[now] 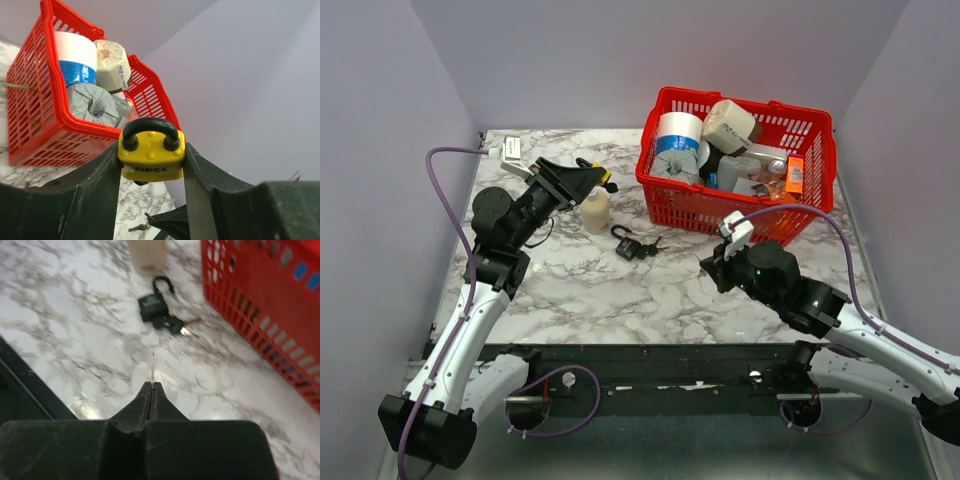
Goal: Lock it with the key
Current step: Place the key at the center of the board.
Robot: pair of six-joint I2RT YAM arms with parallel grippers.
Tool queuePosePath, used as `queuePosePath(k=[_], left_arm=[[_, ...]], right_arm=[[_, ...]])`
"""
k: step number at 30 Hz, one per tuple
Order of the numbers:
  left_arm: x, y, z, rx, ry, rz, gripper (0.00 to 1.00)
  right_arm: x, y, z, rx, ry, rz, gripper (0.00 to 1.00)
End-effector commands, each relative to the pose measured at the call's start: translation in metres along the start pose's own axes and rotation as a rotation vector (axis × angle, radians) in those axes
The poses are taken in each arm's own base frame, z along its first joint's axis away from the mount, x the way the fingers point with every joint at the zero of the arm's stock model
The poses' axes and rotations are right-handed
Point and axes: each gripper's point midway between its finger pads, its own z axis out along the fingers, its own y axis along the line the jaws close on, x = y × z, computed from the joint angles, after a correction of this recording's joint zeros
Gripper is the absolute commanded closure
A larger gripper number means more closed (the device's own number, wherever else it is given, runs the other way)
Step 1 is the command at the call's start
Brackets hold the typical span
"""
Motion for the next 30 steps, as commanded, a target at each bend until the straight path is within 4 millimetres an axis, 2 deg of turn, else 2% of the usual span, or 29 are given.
queuePosePath(k=[1,2,3,4,7,12,16,17,20,26,30], left_arm=[[-0.007,-0.002,-0.005,0.009,-0.031,0.059,1.00],[-0.007,-0.002,-0.004,0.007,-0.030,0.059,1.00],[-0.007,-0.001,-0.004,0.005,-0.030,0.059,1.00],[-0.008,-0.001,-0.003,0.004,-0.029,0.061,1.00],[-0.008,0.000,-0.003,-0.004,-0.028,0.066,1.00],[-0.005,0.006,-0.001,-0.013,-0.018,0.052,1.00],[-0.004,0.009,0.001,-0.018,-0.015,0.029,1.00],[-0.003,0.009,0.001,-0.020,-0.014,0.028,1.00],[-0.003,0.009,-0.001,-0.024,-0.011,0.026,1.00],[-0.001,0.014,-0.005,-0.038,-0.009,0.025,1.00],[0.001,0.019,-0.004,-0.050,-0.007,0.004,1.00]], right_arm=[[0.047,-0.059,-0.009,0.319,0.065,0.120,0.99],[0.062,-0.067,-0.009,0.360,0.093,0.124,0.99],[0.068,-0.073,-0.010,0.396,0.096,0.160,0.99],[0.074,-0.088,-0.015,0.488,0.094,0.187,0.99],[0.101,-0.100,-0.020,0.574,0.124,0.251,0.99],[0.112,-0.090,-0.013,0.530,0.166,0.333,0.99],[0.136,-0.084,-0.011,0.525,0.232,0.395,0.99],[0.148,-0.081,-0.012,0.520,0.270,0.403,0.99],[0.166,-0.080,-0.017,0.543,0.320,0.446,0.99],[0.182,-0.076,-0.026,0.567,0.381,0.516,0.99],[0.193,-0.070,-0.025,0.567,0.421,0.578,0.98]])
